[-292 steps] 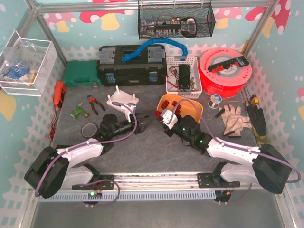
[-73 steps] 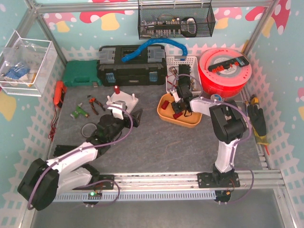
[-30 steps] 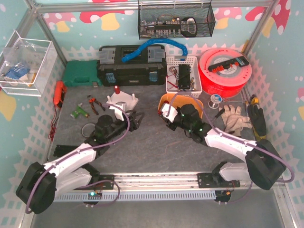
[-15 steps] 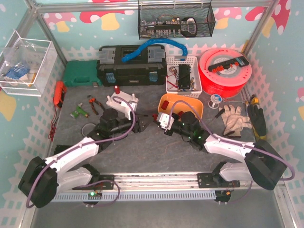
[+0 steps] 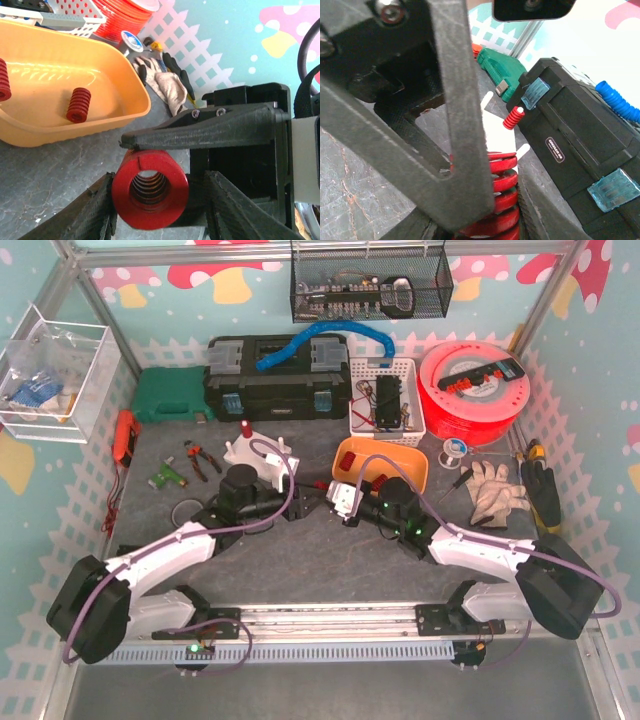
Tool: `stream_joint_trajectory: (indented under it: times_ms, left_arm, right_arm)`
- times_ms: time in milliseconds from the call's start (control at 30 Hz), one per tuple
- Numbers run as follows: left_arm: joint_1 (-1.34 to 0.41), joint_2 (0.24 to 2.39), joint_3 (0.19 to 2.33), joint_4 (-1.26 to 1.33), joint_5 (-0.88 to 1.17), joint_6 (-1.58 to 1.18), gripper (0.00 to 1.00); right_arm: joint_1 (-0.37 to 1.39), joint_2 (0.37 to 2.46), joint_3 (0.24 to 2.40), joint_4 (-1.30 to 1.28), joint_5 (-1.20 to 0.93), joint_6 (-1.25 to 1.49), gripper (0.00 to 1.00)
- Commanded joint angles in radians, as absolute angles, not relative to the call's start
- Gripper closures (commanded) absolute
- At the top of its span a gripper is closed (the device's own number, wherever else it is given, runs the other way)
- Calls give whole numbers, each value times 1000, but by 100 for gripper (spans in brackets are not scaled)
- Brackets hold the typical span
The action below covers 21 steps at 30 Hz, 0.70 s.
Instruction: Install the large spring
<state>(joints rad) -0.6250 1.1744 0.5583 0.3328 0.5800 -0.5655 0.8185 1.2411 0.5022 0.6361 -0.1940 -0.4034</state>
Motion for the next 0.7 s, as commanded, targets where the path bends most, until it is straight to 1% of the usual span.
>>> stream_joint_trajectory:
  times_ms: [0, 133, 233, 400, 467, 567, 633, 667]
  left_arm:
    - [-633, 1183, 596, 339, 604, -573, 52]
    - [-634, 1193, 600, 343, 607, -579, 57]
    - [-633, 1199, 603, 346, 618, -584, 64]
    - [-633, 1200, 611, 346, 622, -590, 71]
    - [-633, 1200, 612, 345, 626, -593, 78]
    - [-632, 1203, 613, 340, 634, -596, 91]
    - [-633, 1203, 618, 333, 634, -599, 99]
    - [-633, 1202, 619, 329, 631, -603, 100]
  right_arm:
    - [830, 1223, 489, 700, -210, -436, 92]
    - [831, 1225, 488, 697, -217, -445, 92]
    - [833, 1223, 489, 691, -222, -452, 92]
    - [833, 1230, 497, 662, -244, -481, 92]
    - [833, 1238, 502, 655, -246, -486, 92]
    - [833, 1242, 503, 656, -245, -486, 91]
    - [833, 1251, 504, 656, -240, -483, 89]
    - [833, 1257, 505, 655, -233, -478, 86]
